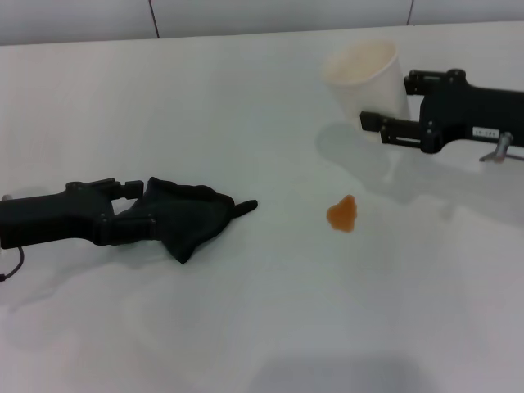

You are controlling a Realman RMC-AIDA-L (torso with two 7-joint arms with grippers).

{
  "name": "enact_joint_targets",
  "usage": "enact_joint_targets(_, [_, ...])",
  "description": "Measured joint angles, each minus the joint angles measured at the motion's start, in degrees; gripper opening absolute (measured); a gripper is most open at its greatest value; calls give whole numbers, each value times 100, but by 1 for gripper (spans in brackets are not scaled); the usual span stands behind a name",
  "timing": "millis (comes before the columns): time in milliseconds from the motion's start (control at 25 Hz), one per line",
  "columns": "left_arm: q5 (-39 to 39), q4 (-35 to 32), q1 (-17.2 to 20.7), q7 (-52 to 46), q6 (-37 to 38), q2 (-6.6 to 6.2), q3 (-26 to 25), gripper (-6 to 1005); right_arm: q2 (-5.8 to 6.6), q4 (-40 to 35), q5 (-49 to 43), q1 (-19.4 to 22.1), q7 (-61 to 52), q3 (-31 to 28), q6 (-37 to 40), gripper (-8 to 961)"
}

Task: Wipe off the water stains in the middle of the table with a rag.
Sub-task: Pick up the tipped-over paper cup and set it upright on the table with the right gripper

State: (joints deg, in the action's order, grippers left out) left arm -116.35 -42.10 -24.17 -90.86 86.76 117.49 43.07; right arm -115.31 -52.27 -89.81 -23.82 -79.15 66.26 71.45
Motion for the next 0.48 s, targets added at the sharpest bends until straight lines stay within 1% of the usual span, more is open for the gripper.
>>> enact_joint_targets(120, [-1,0,0,-1,-12,0,0,874,-3,463,220,-32,284,0,-45,598])
enact_joint_targets(280, [-1,0,1,-2,-43,10,0,874,-16,897,345,-63,516,29,-133,599])
enact_joint_targets(480, [-1,0,0,-2,-90,18,13,874,-24,1202,437,-52,787,59,-198,600])
